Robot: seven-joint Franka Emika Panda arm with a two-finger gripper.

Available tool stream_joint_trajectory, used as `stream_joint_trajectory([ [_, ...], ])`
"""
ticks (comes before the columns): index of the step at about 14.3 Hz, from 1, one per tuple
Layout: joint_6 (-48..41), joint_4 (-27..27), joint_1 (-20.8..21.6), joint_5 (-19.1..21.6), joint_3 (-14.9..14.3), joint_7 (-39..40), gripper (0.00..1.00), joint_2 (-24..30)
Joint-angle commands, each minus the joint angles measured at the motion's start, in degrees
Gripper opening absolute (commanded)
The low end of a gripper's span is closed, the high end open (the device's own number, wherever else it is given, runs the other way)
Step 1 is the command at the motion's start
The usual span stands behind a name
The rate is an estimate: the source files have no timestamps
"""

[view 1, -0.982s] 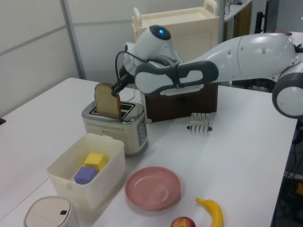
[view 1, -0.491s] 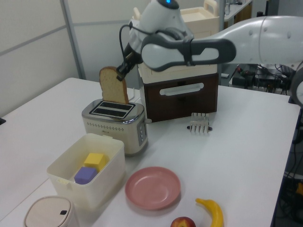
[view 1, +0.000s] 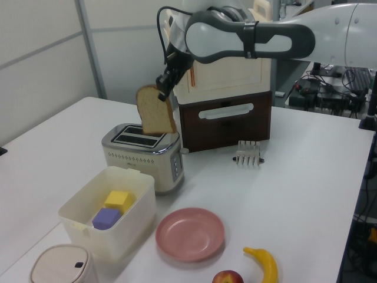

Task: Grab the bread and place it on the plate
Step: 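Close the gripper on the bread slice and lift it out of the toaster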

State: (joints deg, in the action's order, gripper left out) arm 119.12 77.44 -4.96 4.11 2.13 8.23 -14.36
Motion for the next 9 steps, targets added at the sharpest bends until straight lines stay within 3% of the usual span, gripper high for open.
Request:
stream_joint_trajectory([
  [1, -12.12, 2.19, 0.65, 3.52, 0.5, 2.92, 0.01, 2.5],
  [5, -22.49, 2.45, 0.74, 7.13, 0.95, 8.11, 0.01, 2.41],
  [9, -31.83, 3.76, 3.55, 7.58, 0.95, 17.85, 0.01, -0.21],
])
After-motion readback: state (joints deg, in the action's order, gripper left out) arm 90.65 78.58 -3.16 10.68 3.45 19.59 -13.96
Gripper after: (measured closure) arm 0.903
